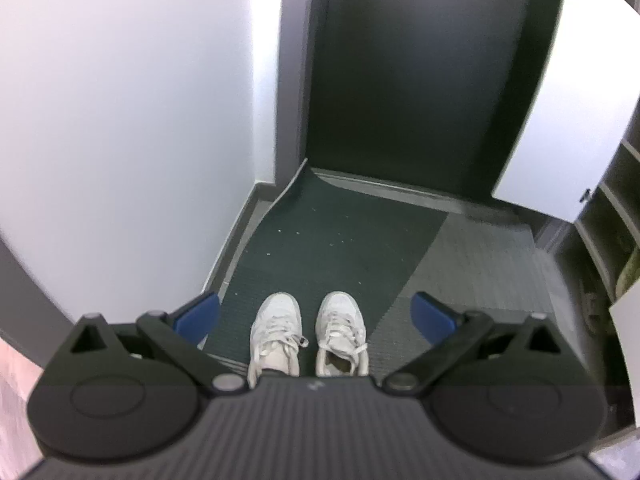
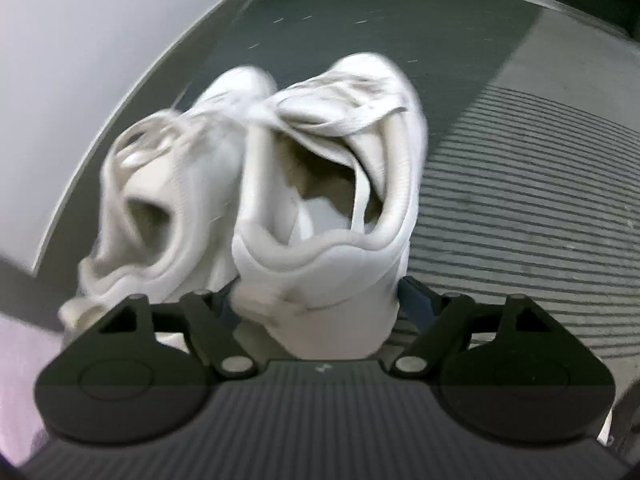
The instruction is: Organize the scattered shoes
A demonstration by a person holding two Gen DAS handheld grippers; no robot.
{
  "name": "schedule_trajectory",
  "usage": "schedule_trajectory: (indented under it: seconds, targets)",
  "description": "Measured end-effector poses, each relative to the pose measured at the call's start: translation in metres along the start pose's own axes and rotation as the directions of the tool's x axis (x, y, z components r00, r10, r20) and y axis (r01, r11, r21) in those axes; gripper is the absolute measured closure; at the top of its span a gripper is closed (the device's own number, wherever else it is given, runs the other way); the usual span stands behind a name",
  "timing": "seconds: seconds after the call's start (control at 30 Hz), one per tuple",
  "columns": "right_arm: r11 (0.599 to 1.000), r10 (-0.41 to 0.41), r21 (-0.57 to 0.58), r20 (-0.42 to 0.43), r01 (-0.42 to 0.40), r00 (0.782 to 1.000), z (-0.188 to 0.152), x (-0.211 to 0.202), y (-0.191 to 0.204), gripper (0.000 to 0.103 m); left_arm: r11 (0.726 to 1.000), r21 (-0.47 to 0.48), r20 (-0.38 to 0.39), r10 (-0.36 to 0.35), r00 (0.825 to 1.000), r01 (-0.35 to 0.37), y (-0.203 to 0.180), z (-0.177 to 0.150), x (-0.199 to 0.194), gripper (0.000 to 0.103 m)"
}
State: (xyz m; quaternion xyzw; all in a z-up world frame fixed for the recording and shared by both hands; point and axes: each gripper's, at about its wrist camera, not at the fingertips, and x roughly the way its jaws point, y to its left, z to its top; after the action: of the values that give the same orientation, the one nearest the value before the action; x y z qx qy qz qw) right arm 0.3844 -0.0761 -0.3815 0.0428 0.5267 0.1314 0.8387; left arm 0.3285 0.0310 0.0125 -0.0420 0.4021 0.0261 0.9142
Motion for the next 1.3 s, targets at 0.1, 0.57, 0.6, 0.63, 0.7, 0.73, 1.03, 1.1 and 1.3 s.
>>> schedule_trajectory:
  seconds: [0.1,0.57,0.6,0.63,0.7,0.73,1.03,1.1,1.3]
  targets:
    - [0.999,0.015,-0.038,-0.032,-0.016,0.999,-0.001,0.002,0.008,0.027,1.0,-0.012,-0.008,-0.004,1.0,0.004,0.004,0.0,-0.001,0.0]
    - [0.988,-0.007,-0.154,-0.031,0.003,1.0,0.047,-0.09,-0.05,0.029,0.986,-0.014,-0.228,-0.164,0.96,0.165,-0.033,-0.019,0.038,0.0]
    - [0.994,0.008,-0.108,0.004,-0.008,1.0,0.052,-0.096,-0.07,0.029,0.985,-0.027,-0.239,-0.17,0.956,0.168,-0.04,-0.02,0.045,0.0]
    - [0.999,0.022,-0.04,0.045,-0.02,0.999,0.057,-0.104,-0.092,0.029,0.984,-0.034,-0.245,-0.177,0.953,0.174,-0.044,-0.021,0.048,0.0]
    - [0.996,0.006,0.089,0.159,-0.021,0.987,0.059,-0.128,-0.131,0.029,0.976,-0.036,-0.257,-0.217,0.942,0.215,-0.065,-0.021,0.06,0.0]
    - [0.988,-0.014,0.151,0.203,-0.017,0.979,0.059,-0.142,-0.149,0.029,0.972,-0.025,-0.256,-0.231,0.939,0.233,-0.076,-0.02,0.065,0.0]
    - [0.867,-0.334,0.462,0.258,0.188,0.907,0.036,-0.399,-0.211,0.028,0.919,0.303,-0.27,-0.172,0.947,0.254,-0.143,0.032,0.035,0.001]
    - [0.825,-0.387,0.52,0.237,0.22,0.891,0.03,-0.464,-0.21,0.028,0.891,0.362,-0.288,-0.174,0.942,0.276,-0.152,0.047,-0.006,0.001]
    - [0.71,-0.413,0.671,0.154,0.211,0.898,0.01,-0.651,-0.199,0.027,0.839,0.411,-0.379,-0.198,0.904,0.356,-0.193,0.115,-0.163,0.001]
